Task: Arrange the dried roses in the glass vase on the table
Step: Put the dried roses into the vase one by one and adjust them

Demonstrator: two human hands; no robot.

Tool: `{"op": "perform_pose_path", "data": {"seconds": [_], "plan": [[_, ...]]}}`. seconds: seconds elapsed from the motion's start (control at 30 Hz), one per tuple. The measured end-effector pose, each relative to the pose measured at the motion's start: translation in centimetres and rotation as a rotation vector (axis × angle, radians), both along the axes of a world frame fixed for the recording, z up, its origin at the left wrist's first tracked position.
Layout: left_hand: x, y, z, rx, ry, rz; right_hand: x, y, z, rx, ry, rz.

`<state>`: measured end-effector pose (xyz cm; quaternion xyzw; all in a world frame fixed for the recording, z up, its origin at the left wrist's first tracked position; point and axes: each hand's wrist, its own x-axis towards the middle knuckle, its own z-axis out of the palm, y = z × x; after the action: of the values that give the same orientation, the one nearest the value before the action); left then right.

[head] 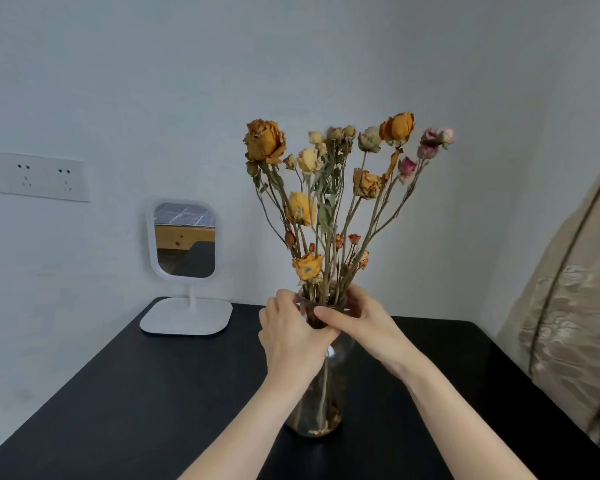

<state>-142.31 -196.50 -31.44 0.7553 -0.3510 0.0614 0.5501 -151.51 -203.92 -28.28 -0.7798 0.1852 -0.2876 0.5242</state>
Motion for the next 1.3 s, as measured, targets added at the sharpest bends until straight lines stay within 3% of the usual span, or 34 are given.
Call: {"op": "perform_pose_path", "data": {"seconds": [0.1,0.23,0.33,0.8,1.0,1.3], "plan": [[1.4,0.5,0.0,0.053,0.107,-0.178,-0.6,-0.3,0.0,-0.016,-0.015,0.026],[3.5,2.3,0.6,-0.051,0.493,-0.551,-1.1,-0.8,0.3,-0.048,-0.046,-0.072],[4.1,2.3,1.6,-0.035,0.473,-0.649,-0.5,-1.0,0.5,-0.047,-0.06,-0.12],[3.4,0.8,3.3,-0.142,0.436,-0.614,1.3,-0.5,1.1,-0.037,-0.221,-0.239],[3.5,0.8,3.2,-0.114,0.459,-0.608,1.4,-0.4,1.0,-0.039,-0.168,-0.2],[3.3,0.2,3.6,-0.058,0.499,-0.661,0.7,-0.5,0.4,-0.121,-0.188,-0.347]]}}
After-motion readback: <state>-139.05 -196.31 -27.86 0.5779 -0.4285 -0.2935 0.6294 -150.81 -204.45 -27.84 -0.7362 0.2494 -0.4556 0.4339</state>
